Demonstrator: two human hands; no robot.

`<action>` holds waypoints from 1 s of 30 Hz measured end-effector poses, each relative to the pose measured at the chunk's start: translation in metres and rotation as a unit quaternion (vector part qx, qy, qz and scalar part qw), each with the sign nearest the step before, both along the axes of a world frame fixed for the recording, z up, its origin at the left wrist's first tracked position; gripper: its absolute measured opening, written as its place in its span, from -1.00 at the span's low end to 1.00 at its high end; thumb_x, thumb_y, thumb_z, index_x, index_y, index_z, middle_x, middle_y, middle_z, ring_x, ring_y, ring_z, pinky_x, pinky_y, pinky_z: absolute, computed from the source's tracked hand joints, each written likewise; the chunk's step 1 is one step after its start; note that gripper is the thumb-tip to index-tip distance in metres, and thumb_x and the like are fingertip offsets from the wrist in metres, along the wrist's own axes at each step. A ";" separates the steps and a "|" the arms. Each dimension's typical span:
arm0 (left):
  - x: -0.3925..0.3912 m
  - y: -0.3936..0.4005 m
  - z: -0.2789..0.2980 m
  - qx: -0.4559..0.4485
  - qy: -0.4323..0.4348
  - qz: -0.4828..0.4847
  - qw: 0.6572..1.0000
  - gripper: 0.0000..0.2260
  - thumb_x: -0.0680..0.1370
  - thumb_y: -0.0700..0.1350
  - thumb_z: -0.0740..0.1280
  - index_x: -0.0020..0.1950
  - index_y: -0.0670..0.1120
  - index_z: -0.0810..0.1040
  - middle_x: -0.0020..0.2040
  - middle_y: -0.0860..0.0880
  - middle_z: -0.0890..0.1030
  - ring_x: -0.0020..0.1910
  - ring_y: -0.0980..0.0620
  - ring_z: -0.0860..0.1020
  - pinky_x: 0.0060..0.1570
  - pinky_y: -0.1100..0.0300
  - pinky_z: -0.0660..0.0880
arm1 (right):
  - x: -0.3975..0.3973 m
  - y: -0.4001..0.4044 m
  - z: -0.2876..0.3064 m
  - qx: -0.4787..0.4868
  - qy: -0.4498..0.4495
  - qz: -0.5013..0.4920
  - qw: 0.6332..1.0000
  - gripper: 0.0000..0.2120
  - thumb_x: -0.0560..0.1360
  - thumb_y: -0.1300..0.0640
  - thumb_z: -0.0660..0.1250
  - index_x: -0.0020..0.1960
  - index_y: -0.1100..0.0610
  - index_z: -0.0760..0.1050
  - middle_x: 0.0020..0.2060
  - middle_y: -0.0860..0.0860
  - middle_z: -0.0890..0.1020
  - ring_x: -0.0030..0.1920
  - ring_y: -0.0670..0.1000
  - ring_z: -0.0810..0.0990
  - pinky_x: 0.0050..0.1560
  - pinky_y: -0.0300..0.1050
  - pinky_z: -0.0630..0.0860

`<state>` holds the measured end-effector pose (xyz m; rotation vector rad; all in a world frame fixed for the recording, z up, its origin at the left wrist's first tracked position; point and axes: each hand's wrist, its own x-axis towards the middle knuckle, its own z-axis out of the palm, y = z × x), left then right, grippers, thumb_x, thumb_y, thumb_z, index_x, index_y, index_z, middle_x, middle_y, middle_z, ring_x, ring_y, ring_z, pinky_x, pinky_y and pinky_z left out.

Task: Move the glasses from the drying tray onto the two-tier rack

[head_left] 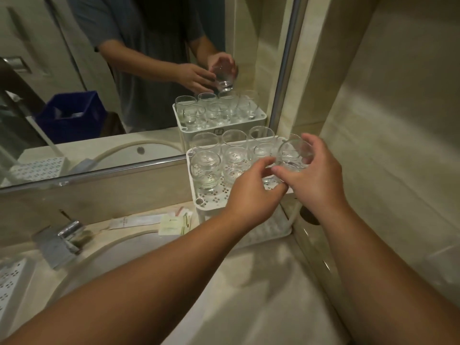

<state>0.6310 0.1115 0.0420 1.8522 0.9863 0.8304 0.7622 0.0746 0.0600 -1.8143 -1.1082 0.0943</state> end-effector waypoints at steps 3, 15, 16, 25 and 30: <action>0.017 0.003 -0.004 -0.020 0.003 -0.009 1.000 -0.45 0.54 0.01 0.40 0.51 0.02 0.36 0.35 0.07 0.55 0.31 0.15 0.50 0.23 0.24 0.43 | 0.013 0.007 -0.007 0.000 0.022 -0.013 1.000 -0.13 0.24 -0.04 0.63 0.45 0.00 0.31 0.25 -0.05 0.56 0.17 -0.10 0.51 0.11 -0.22 0.42; 0.039 0.009 -0.021 -0.028 0.042 -0.016 0.999 -0.44 0.55 -0.04 0.35 0.54 -0.04 0.32 0.37 0.03 0.54 0.34 0.11 0.48 0.29 0.20 0.41 | 0.041 0.022 -0.035 -0.025 -0.005 -0.018 1.000 -0.20 0.23 -0.04 0.62 0.39 0.06 0.40 0.23 0.05 0.48 0.16 0.03 0.53 0.09 -0.19 0.43; 0.040 0.010 -0.021 -0.027 0.044 -0.018 0.998 -0.45 0.55 -0.03 0.35 0.53 -0.04 0.34 0.36 0.03 0.54 0.34 0.11 0.49 0.30 0.18 0.42 | 0.043 0.024 -0.036 -0.028 -0.005 -0.020 0.999 -0.20 0.22 -0.04 0.62 0.39 0.05 0.41 0.23 0.05 0.48 0.15 0.03 0.54 0.10 -0.17 0.44; 0.044 0.015 -0.020 -0.032 0.079 -0.035 0.996 -0.55 0.56 0.02 0.33 0.43 -0.04 0.44 0.29 0.02 0.60 0.28 0.09 0.53 0.22 0.14 0.47 | 0.053 0.027 -0.042 -0.074 -0.011 -0.011 0.997 -0.18 0.24 -0.09 0.62 0.42 0.02 0.39 0.25 0.02 0.50 0.16 0.00 0.54 0.11 -0.11 0.50; 0.046 0.014 -0.020 -0.029 0.112 -0.038 0.993 -0.63 0.55 0.03 0.32 0.33 -0.04 0.50 0.23 0.01 0.62 0.23 0.06 0.56 0.17 0.06 0.51 | 0.056 0.028 -0.041 -0.104 -0.015 0.010 0.994 -0.17 0.24 -0.10 0.62 0.43 0.02 0.39 0.25 0.02 0.52 0.19 0.00 0.53 0.17 -0.04 0.52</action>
